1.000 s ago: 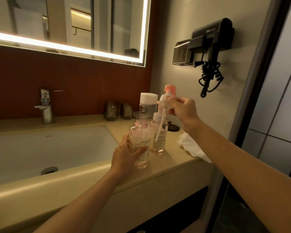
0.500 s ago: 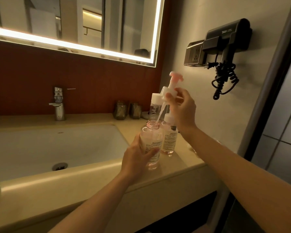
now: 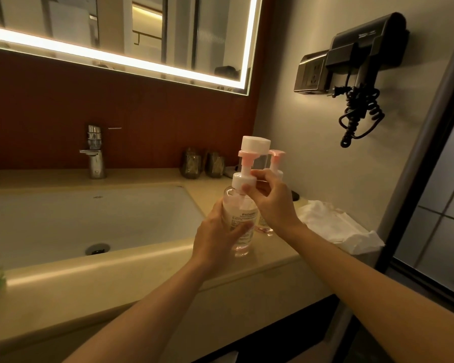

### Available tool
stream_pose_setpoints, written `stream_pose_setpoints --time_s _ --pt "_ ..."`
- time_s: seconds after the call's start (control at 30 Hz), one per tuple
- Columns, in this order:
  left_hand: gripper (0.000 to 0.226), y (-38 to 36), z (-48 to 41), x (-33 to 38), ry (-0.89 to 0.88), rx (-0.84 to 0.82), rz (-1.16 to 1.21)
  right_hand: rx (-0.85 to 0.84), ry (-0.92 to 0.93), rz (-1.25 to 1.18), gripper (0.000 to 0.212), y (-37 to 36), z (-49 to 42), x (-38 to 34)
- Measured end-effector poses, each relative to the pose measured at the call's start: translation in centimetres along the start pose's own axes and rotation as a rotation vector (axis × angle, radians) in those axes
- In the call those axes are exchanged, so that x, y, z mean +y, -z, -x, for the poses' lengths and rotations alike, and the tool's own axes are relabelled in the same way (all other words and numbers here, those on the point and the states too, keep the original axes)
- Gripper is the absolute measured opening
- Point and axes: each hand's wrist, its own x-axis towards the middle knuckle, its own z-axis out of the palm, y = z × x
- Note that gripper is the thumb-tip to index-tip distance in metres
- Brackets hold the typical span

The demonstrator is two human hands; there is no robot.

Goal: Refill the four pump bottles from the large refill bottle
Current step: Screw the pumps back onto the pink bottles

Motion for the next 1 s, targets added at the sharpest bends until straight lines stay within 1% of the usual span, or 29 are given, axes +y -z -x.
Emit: stream_pose_setpoints --time_s 0.13,0.27,0.4,0.5,0.6,0.67,0.77,0.87,0.93,1.0 --pt "0.067 -0.1 0.0 0.1 0.004 -0.007 0.006 0.033 -0.013 -0.004 0.032 -0.4 0.0 -0.2" --pt "0.065 0.0 0.0 0.1 0.016 -0.005 0.001 0.016 -0.032 0.037 0.038 -0.3 -0.6 -0.8" --pt "0.065 0.1 0.0 0.0 0.013 -0.005 0.002 0.015 -0.059 0.027 0.021 0.1 -1.2 -0.7" --pt "0.066 0.1 0.1 0.2 0.009 -0.006 0.010 -0.001 -0.049 0.018 0.024 0.1 -1.3 -0.5" --pt "0.066 0.1 0.1 0.2 0.002 -0.007 0.017 -0.049 -0.083 -0.034 0.037 0.0 -1.5 -0.7" --pt "0.065 0.1 0.2 0.3 -0.003 -0.008 0.020 -0.093 -0.081 -0.001 0.042 -0.2 -1.7 -0.8" --pt "0.065 0.1 0.1 0.2 -0.010 -0.003 0.009 -0.151 -0.082 0.040 0.039 -0.2 -1.6 -1.0" --pt "0.066 0.1 0.0 0.0 -0.002 0.004 -0.003 -0.198 -0.090 -0.020 0.037 0.1 -0.9 -1.2" --pt "0.066 0.1 0.0 0.0 0.000 -0.002 0.003 -0.198 -0.099 -0.084 0.036 0.3 -0.7 -1.1" --pt "0.066 0.1 0.0 0.0 0.001 -0.004 0.007 -0.162 -0.067 -0.061 0.034 0.4 -0.7 -0.9"
